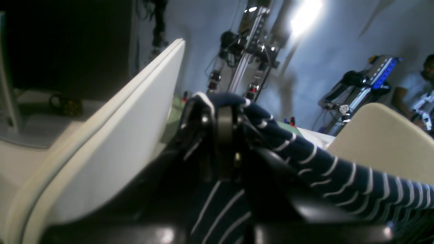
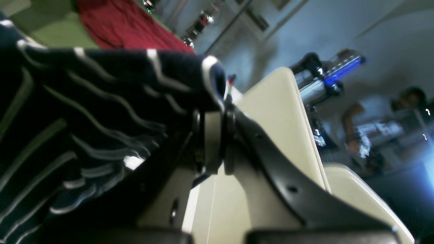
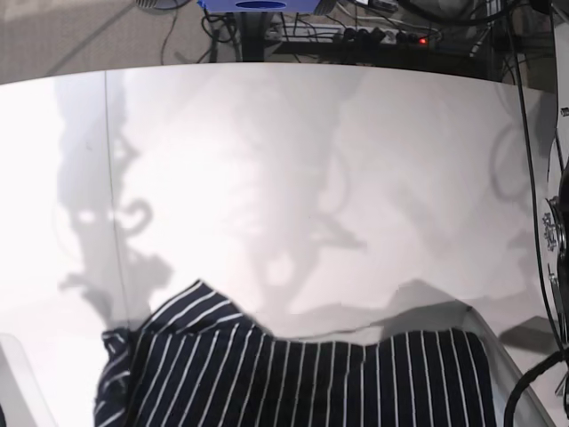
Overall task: Layout the t-shirt on the table in an organized manner, then fold the t-shirt properly
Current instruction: 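Lower the held shirt flat onto the table with both grippers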
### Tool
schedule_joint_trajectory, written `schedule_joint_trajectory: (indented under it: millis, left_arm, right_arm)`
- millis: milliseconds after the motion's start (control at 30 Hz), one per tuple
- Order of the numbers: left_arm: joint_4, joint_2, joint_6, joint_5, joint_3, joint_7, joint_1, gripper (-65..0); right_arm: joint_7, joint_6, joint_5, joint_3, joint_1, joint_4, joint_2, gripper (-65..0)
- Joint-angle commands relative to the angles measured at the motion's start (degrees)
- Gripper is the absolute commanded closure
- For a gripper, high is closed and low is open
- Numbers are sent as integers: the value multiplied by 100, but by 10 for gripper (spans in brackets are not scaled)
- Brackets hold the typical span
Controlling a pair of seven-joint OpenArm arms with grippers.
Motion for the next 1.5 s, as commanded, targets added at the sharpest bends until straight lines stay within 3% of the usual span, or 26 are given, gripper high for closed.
schedule_joint_trajectory:
  millis: [0, 100, 233, 333, 500, 633, 800, 933, 1067, 1267, 1467]
  left_arm:
    - [-40, -42, -22, 12, 14, -288, -388, 0]
    - [-242, -42, -31, 12, 129, -367, -739, 0]
    - [-207, -15, -40, -41, 120, -323, -1073, 0]
    - [338, 37, -31, -41, 129, -42, -959, 0]
    - [1191, 20, -31, -41, 85, 583, 26, 0]
    - [1771, -86, -31, -41, 14, 618, 1221, 0]
    - [2782, -112, -31, -41, -328, 635, 2988, 0]
    - [3336, -253, -31, -41, -328, 635, 4492, 0]
    - [3521, -437, -31, -5, -337, 635, 5643, 0]
    - [3521, -508, -31, 3, -337, 618, 6777, 0]
    - [3468, -508, -31, 21, -328, 600, 7437, 0]
  right_arm:
    - [200, -88, -6, -68, 181, -188, 81, 0]
    - [534, -123, -6, -323, 181, -654, 116, 0]
    - [543, -123, -6, -358, 181, -707, 125, 0]
    - [-81, -97, -6, -358, 181, -267, 336, 0]
    - [-969, -97, -6, -323, 181, 1359, 635, 0]
    - [-1672, -97, -6, -288, -1009, 2502, 819, 0]
    - [-2833, -97, -6, 758, -3013, 4023, 819, 0]
    - [-3607, -97, 3, 1567, -4912, 5052, 415, 0]
    - [-3668, -97, 3, 1980, -6213, 5236, -121, 0]
    - [-3668, -97, 3, 2173, -7145, 5236, -710, 0]
    - [-3677, -97, 3, 2173, -7717, 5236, -921, 0]
